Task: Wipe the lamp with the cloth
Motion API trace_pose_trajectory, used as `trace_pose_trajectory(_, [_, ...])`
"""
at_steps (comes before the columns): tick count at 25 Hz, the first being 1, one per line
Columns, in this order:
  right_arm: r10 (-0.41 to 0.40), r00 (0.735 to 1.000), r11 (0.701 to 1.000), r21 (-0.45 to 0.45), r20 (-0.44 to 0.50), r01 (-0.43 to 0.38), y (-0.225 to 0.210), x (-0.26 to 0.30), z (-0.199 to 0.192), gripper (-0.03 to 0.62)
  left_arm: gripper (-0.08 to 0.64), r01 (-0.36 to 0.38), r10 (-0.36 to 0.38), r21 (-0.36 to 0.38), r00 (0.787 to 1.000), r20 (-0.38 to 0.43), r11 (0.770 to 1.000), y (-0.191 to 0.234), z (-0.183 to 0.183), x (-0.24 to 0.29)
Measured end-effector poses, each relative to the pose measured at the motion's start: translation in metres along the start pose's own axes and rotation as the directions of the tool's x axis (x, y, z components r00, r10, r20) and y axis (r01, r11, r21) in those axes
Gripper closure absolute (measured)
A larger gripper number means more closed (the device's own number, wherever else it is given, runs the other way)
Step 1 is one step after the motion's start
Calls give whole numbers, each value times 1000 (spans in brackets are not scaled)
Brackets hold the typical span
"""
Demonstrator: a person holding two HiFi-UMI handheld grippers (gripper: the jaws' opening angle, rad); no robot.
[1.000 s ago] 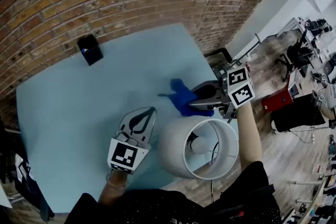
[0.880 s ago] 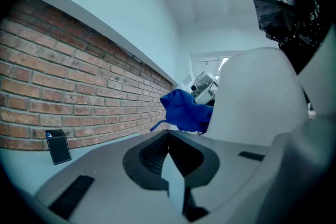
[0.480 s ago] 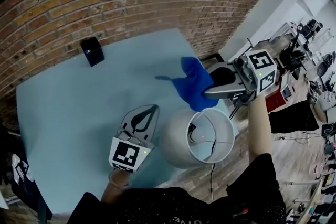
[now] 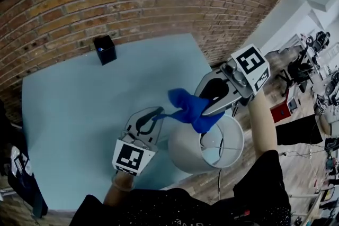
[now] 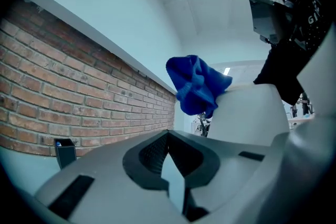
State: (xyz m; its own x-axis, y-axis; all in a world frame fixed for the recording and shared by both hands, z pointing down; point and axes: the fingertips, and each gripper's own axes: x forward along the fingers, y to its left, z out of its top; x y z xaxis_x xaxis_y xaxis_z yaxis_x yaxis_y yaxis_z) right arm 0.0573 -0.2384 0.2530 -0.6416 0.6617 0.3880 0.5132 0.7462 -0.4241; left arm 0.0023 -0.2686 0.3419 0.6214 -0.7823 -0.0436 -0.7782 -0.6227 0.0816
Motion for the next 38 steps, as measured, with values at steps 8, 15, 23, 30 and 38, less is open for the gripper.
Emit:
trace_pose_trajectory(8, [115,985,991,79,-130,-106,-30,28,-36,497,551,-41,41,-14,999,-16,999,20,-15,1])
trace_pose_trajectory(15, [163,978,985,85,-133,-153,-49,42,-59,497,551,-55,55,-23,998,-33,998,29,-33,6])
trace_pose_trajectory(23, [143,980,980,156,-140,-121,-83,57,-97,497,551,-82,79,-34,993,-84,996,35,-60,12])
trace_pose_trajectory(30, [82,990,974,221,-114,-55,-111,65,-124,497,551,-105,101,-23,988,-120,994,37,-73,9])
trace_pose_trajectory(38, [-95,994,950,292,-47,105,-138,49,-136,497,551,-124,121,-12,983,-136,992,38,-78,-2])
